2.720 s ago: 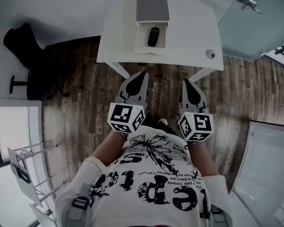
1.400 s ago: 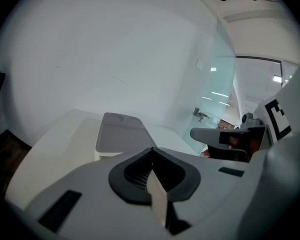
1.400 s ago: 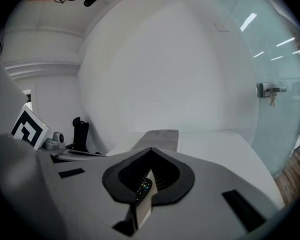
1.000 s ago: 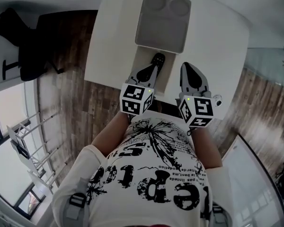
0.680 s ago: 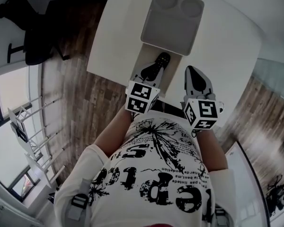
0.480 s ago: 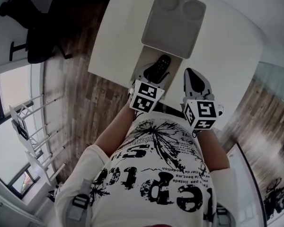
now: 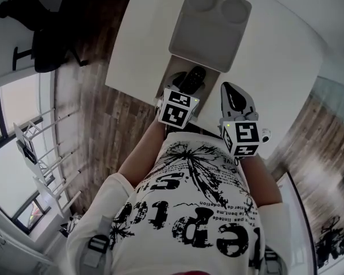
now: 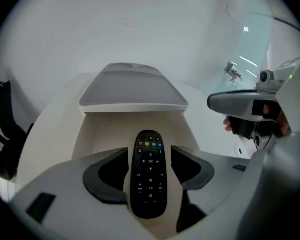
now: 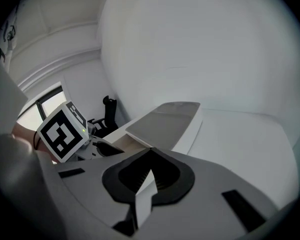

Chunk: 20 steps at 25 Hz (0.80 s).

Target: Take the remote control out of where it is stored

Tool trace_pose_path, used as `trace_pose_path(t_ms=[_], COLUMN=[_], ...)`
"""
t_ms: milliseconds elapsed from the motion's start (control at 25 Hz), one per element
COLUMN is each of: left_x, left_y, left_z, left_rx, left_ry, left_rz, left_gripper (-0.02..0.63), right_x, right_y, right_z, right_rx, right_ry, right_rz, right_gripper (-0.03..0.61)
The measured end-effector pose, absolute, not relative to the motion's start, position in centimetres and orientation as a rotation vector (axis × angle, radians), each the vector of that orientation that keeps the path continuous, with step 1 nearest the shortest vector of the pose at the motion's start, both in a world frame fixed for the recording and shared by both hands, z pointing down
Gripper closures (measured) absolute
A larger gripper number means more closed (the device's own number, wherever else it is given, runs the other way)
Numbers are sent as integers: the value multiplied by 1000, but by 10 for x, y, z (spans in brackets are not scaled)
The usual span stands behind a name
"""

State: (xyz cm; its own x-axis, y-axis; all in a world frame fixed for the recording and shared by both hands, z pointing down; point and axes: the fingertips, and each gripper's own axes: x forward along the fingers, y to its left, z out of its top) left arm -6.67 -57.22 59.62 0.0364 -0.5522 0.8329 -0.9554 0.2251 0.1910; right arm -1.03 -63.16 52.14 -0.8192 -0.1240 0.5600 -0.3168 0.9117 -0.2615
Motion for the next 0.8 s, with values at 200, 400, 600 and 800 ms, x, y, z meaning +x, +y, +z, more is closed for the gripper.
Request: trace_pose_path(t_ms=[200, 400, 600, 800], left_x=[-64, -68, -66, -68], left_y=[-566, -566, -565, -567], left_z=[633, 641, 643, 643], left_rx=[1405, 1365, 1383, 1367], left_ry=[-1583, -1595, -1571, -1563], left_rz=[659, 713, 791, 801], left_gripper=[362, 362, 362, 362], right_x=[-16, -21, -19, -19], right_y=[-642, -649, -659, -668], right_z=[540, 540, 539, 534], right_rx=[322, 332, 344, 366], right_ry=[-2508, -2514, -2519, -2528], right_rz=[503, 519, 527, 532], right_gripper=[581, 581, 581, 581])
